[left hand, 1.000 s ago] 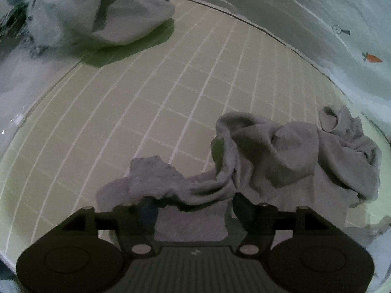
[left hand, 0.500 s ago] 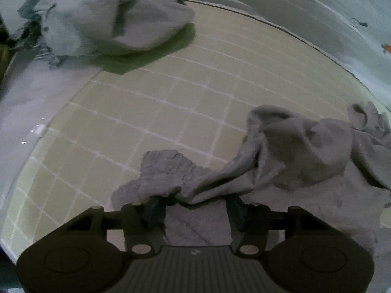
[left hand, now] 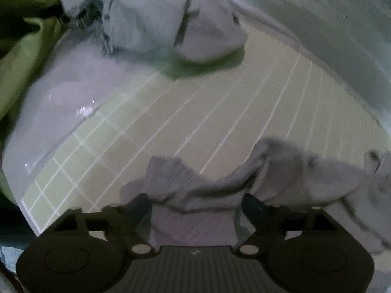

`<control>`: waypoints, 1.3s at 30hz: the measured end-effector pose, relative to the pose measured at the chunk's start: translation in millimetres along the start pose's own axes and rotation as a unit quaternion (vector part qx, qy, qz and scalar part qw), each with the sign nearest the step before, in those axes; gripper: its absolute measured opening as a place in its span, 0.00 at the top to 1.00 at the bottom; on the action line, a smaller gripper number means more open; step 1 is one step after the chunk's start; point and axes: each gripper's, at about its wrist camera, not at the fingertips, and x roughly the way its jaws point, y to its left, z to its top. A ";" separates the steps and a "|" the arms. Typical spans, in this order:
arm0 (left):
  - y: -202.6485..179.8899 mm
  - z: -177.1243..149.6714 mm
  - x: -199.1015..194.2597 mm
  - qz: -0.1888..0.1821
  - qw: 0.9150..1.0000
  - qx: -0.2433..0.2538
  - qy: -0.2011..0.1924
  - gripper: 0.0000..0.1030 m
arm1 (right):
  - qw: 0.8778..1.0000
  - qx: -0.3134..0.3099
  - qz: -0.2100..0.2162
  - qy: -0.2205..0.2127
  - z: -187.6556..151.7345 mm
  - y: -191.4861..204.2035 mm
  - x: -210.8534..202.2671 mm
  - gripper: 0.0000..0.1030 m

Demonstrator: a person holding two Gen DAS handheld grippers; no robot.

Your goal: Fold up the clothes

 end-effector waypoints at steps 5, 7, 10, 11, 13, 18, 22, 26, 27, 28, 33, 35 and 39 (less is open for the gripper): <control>-28.0 16.1 0.1 -0.006 0.999 -0.021 -0.029 0.11 | 1.000 0.007 0.007 0.019 18.7 -20.6 42.3 0.00; -39.5 21.6 5.8 -0.007 0.999 -0.024 -0.029 0.11 | 0.999 -0.004 0.010 0.044 26.0 -24.3 71.1 0.00; -57.7 27.7 17.9 -0.005 1.000 -0.025 -0.012 0.11 | 0.997 -0.029 0.003 0.077 36.6 -20.4 114.7 0.04; -63.2 27.7 20.7 -0.002 1.000 -0.021 -0.007 0.11 | 0.996 -0.036 0.004 0.085 39.8 -17.9 127.1 0.12; -73.2 26.2 26.2 0.003 1.000 -0.007 0.001 0.11 | 0.994 -0.043 0.015 0.097 45.1 -13.4 147.5 0.23; -84.3 22.2 36.2 0.020 0.999 0.021 0.016 0.11 | 0.991 -0.061 0.028 0.114 51.2 -2.8 179.3 0.36; -85.3 24.7 38.3 0.021 0.999 0.033 0.018 0.11 | 0.989 -0.063 0.036 0.131 54.6 2.8 195.9 0.48; -84.5 23.5 36.2 0.019 0.999 0.040 0.017 0.11 | 0.987 -0.084 0.041 0.129 55.1 7.2 195.3 0.99; -84.2 22.9 35.6 0.019 0.999 0.042 0.016 0.11 | 0.988 -0.084 0.041 0.121 55.2 6.8 190.0 0.99; -83.5 21.9 35.1 0.019 0.999 0.044 0.017 0.11 | 0.989 -0.085 0.043 0.109 55.7 4.9 181.2 0.99; -81.1 21.1 36.5 0.020 0.999 0.044 0.022 0.11 | 0.996 -0.064 0.038 0.058 64.2 -9.3 151.1 0.79; -80.8 22.1 37.5 0.020 0.999 0.045 0.023 0.11 | 0.997 -0.056 0.019 0.050 71.7 -13.8 154.6 0.47; -78.5 23.2 41.9 0.023 0.999 0.038 0.031 0.11 | 0.996 -0.058 0.025 0.055 88.5 -9.0 180.1 0.43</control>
